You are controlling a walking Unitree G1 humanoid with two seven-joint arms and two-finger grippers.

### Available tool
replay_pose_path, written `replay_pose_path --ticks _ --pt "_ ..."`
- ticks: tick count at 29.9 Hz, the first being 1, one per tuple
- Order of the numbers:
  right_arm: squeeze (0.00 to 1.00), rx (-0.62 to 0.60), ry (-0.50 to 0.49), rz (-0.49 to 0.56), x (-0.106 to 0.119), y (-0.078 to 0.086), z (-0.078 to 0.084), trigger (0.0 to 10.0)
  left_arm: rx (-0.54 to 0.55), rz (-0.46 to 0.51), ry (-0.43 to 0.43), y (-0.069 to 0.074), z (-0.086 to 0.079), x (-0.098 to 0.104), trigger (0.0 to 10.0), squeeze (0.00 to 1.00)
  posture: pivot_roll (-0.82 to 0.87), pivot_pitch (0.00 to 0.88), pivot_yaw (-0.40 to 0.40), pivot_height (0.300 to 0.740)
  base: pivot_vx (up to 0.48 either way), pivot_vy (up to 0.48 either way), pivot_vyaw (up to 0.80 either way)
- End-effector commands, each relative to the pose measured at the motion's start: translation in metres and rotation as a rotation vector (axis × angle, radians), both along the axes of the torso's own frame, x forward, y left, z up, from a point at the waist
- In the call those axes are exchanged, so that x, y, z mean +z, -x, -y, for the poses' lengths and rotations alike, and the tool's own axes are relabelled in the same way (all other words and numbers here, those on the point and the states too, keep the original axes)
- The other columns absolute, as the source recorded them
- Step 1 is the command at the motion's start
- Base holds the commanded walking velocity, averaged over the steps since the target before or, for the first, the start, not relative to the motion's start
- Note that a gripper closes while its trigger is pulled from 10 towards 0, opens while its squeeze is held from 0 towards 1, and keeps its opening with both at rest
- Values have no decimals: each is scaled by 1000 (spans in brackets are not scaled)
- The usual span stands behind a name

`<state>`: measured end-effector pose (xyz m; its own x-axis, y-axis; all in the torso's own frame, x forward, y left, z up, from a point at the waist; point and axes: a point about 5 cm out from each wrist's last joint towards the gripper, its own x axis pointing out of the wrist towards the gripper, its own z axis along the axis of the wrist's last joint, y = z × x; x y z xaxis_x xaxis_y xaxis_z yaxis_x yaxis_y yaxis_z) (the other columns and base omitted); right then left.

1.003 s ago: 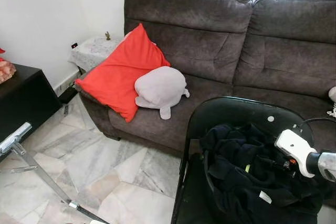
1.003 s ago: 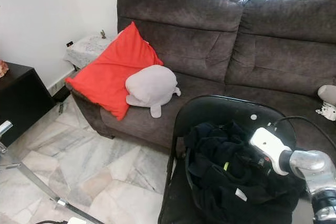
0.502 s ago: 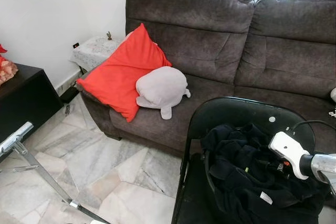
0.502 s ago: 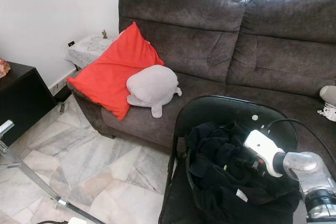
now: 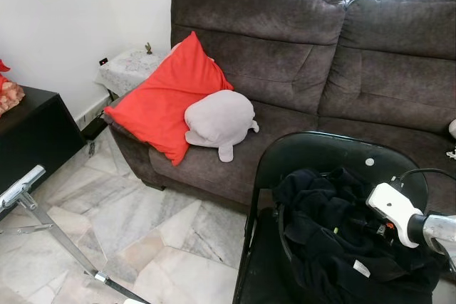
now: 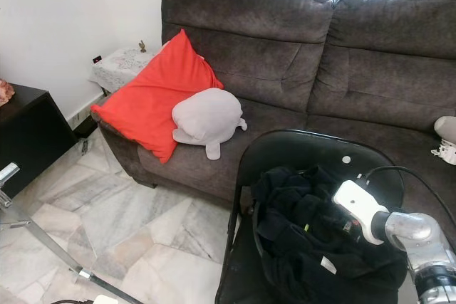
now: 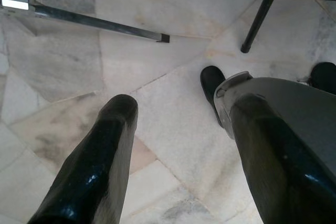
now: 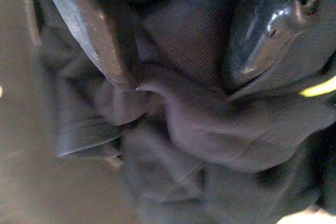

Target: Hang hanger

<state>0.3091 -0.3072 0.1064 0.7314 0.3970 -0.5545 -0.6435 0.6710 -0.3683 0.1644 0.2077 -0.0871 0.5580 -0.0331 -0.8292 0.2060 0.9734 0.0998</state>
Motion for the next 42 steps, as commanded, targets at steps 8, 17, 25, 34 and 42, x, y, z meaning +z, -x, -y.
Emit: replay_pose_path --ticks 8,17,25,34,42 --pt "0 39 -31 26 0 0 -11 10000 -4 -39 4 11 11 -7 10000 0 -56 31 78 740 0 0 0" --pt "0 -28 31 -60 -11 -3 -12 10000 -6 -34 18 4 16 -5 10000 0 -54 29 75 740 0 0 0" --pt "0 -148 -62 -12 -5 -19 -24 10000 0 -35 9 7 7 -4 10000 0 -51 29 75 740 0 0 0" --pt "0 -202 -112 49 3 -30 -37 10000 2 -35 12 7 6 -5 10000 0 -54 26 72 740 0 0 0" --pt "0 -36 -163 250 28 -32 -57 10000 2 -38 15 9 6 -5 10000 0 -55 27 68 740 0 0 0"
